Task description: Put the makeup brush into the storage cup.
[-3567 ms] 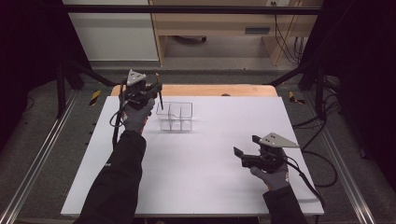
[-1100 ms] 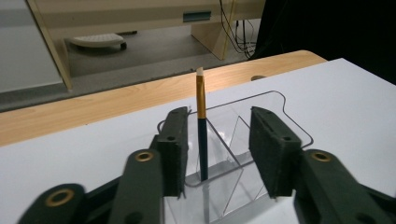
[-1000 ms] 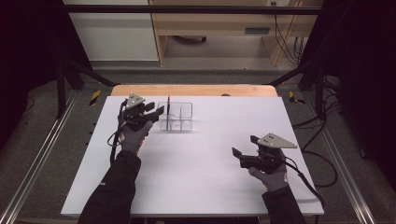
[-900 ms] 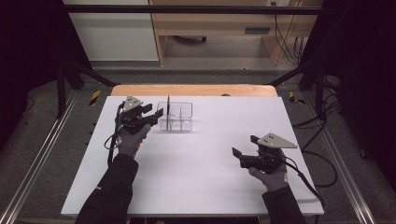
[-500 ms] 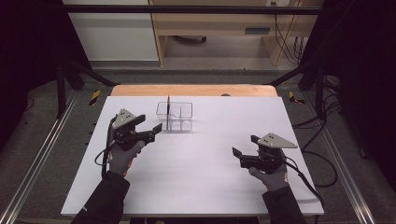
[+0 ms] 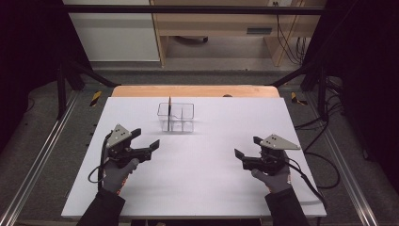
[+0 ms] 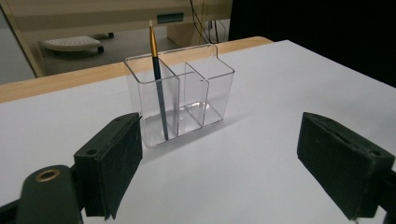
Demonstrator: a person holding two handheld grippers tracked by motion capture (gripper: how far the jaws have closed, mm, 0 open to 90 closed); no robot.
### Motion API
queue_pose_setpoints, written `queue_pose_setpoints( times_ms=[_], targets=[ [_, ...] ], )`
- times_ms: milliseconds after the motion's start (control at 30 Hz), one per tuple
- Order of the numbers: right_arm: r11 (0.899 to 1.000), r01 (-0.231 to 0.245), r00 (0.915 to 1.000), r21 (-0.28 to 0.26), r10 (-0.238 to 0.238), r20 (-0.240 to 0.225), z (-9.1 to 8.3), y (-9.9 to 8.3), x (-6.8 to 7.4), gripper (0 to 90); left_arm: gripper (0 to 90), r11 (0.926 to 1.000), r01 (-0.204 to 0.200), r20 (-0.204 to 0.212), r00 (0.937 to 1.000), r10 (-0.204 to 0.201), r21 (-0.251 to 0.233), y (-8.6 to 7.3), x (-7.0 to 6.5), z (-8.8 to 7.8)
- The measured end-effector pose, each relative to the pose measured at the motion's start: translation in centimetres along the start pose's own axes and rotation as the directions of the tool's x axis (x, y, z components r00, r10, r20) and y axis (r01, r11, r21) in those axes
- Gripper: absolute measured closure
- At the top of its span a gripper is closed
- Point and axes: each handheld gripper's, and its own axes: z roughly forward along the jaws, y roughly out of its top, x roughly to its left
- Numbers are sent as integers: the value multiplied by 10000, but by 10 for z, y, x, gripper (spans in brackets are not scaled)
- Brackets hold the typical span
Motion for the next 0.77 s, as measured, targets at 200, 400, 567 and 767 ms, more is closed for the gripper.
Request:
queue_pose_setpoints(
  times_ms=[200,400,567,767],
  targets=[
    [10000,-53,10000,-50,52,-33,-1,-2,-1,147,122,10000,63,-74,10000,-62,64,-9,2,-4],
    [9999,-86,10000,-99,86,-13,-4,-3,-2,145,116,9996,251,-103,9996,-250,129,-19,5,-9],
    [9999,-111,9999,-117,111,12,-5,-4,-3,145,111,9992,345,-175,9993,-341,211,-26,7,-14],
    [9999,-98,10000,-121,98,4,-6,-5,-3,144,105,9991,335,-371,9988,-325,262,-32,11,-20]
  ],
)
